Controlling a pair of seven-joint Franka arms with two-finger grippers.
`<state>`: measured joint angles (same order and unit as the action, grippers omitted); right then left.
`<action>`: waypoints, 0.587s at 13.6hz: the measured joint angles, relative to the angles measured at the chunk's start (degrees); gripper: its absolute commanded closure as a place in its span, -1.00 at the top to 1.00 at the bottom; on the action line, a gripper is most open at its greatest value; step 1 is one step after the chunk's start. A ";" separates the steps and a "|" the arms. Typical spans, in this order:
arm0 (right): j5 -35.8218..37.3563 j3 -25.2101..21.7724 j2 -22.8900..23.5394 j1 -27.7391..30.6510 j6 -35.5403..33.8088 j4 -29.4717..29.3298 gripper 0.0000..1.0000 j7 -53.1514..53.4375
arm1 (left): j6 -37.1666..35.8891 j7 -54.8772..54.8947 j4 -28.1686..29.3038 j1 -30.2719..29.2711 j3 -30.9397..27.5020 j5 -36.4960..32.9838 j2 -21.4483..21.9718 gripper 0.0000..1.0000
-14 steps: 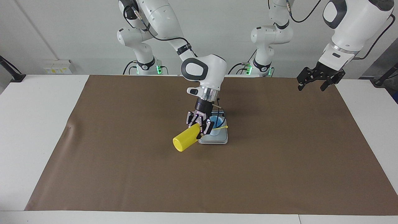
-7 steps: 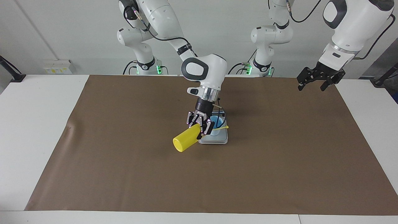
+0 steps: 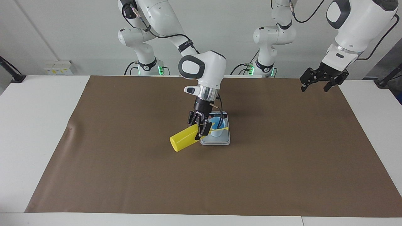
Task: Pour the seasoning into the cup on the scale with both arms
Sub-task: 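Turn the bottle upright and carry it back with the right gripper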
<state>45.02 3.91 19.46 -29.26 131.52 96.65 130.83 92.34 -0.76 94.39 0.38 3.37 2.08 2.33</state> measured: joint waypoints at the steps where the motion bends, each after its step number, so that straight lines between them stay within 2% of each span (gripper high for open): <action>1: -3.64 0.00 -0.83 0.65 0.00 -0.01 -1.00 0.00 | 0.00 0.00 0.00 0.00 0.00 0.00 0.00 1.00; 4: -17.46 -0.03 -3.12 3.86 -0.01 0.00 -1.00 -0.61 | 0.00 0.00 0.00 0.00 0.00 0.00 0.00 1.00; 8: -31.79 -0.04 -4.58 8.79 -0.02 0.02 -1.00 -2.05 | 0.00 -0.01 0.00 0.00 0.00 0.00 0.00 1.00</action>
<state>13.24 3.87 14.87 -20.47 131.51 96.67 128.78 92.34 -0.77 94.39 0.38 3.37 2.08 2.33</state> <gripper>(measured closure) 0.533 0.000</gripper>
